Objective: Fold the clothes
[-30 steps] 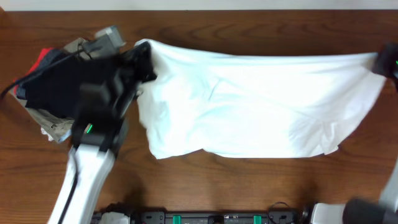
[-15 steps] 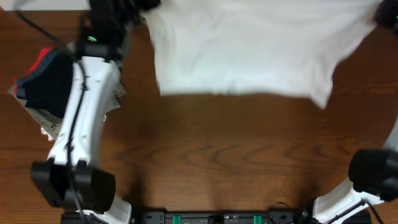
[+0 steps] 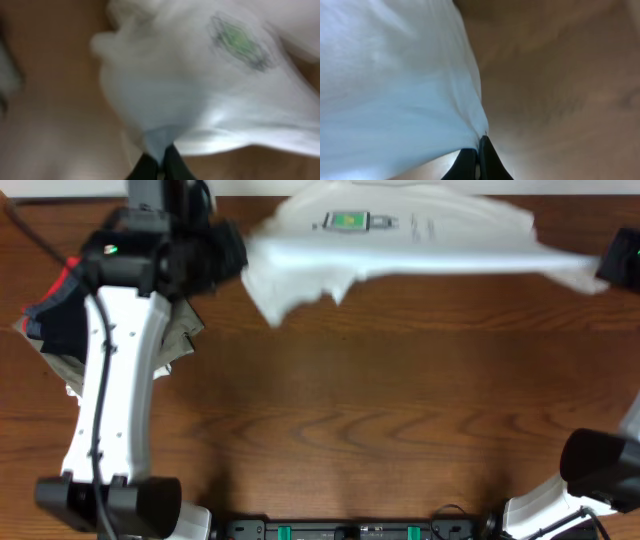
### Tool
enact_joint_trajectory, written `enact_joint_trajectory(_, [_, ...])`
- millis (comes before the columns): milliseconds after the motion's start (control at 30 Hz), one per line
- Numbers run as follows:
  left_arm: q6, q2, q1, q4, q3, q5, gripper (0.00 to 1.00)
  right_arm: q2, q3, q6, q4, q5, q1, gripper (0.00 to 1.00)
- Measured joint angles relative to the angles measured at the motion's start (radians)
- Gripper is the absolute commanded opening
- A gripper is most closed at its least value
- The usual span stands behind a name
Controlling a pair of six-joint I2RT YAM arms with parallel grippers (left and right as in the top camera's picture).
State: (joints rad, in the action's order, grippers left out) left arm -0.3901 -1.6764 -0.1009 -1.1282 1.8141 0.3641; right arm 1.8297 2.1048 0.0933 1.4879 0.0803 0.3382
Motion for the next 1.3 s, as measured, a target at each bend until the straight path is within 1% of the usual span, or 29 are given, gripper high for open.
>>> enact_joint_trajectory(167, [0.011,-0.013,-0.004,-0.062,-0.216,0.0,0.06,0.005,-0.233,-0.005,0.01,0.034,0.0,0.01])
enact_joint_trajectory(300, [0.021,-0.013,-0.023,-0.056,-0.41,-0.001,0.06,0.009,-0.443,-0.006,-0.03,0.055,0.0,0.01])
enact_joint_trajectory(400, [0.022,-0.013,-0.042,-0.043,-0.529,0.0,0.06,0.01,-0.568,0.006,-0.057,0.083,0.0,0.01])
enact_joint_trajectory(467, [0.023,-0.013,-0.058,-0.032,-0.605,-0.001,0.06,0.01,-0.65,0.014,-0.081,0.102,0.0,0.01])
enact_joint_trajectory(567, [0.025,-0.013,-0.066,-0.026,-0.652,-0.001,0.06,0.01,-0.714,0.026,-0.103,0.115,0.0,0.01])
enact_joint_trajectory(767, [0.025,-0.013,-0.073,-0.016,-0.681,-0.001,0.06,0.01,-0.764,0.04,-0.129,0.127,0.0,0.01])
enact_joint_trajectory(933, [0.025,-0.013,-0.073,0.045,-0.681,-0.001,0.06,0.01,-0.764,0.045,-0.166,0.13,0.0,0.01])
enact_joint_trajectory(1067, [0.025,-0.012,-0.064,0.146,-0.68,0.0,0.06,0.01,-0.765,0.049,-0.239,0.13,0.0,0.01])
enact_joint_trajectory(1300, [0.024,0.011,-0.016,0.373,-0.67,0.0,0.06,0.01,-0.765,0.051,-0.344,0.13,0.001,0.01])
